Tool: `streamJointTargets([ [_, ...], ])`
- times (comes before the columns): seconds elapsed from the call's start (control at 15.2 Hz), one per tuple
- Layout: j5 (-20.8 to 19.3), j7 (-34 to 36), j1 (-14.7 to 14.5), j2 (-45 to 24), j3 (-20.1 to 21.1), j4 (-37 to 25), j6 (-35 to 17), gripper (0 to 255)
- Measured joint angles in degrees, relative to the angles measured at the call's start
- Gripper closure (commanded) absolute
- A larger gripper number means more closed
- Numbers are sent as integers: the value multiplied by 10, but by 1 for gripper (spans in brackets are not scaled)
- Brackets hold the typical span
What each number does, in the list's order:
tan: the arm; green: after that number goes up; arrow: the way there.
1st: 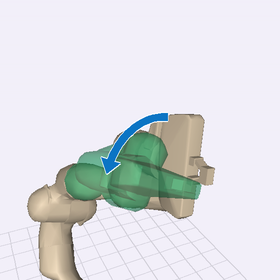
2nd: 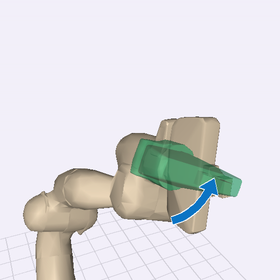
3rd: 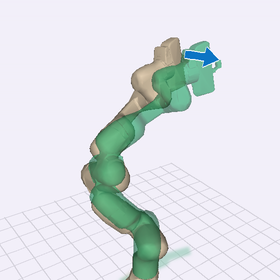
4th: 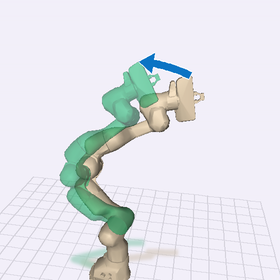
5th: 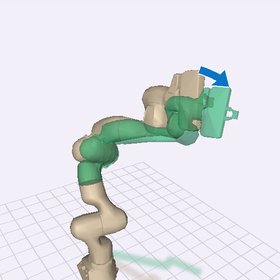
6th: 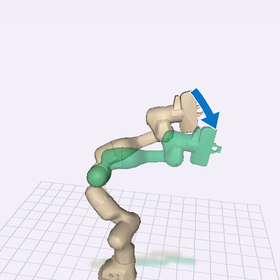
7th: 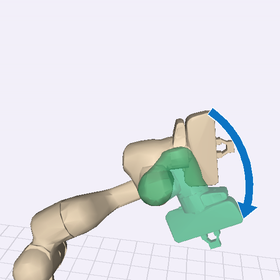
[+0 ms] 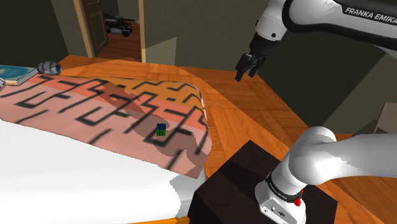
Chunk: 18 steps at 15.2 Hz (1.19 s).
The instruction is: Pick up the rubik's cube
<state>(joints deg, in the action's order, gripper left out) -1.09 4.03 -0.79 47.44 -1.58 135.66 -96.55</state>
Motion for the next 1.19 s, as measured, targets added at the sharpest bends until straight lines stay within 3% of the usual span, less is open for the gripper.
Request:
streamJointTargets([
  [0.2,2,6,-1,-15,4,8,-21,0],
  [0.46,8,23,-3,-67,16,27,-88,0],
  [1.19,11,76,-7,-278,49,19,-275,0],
])
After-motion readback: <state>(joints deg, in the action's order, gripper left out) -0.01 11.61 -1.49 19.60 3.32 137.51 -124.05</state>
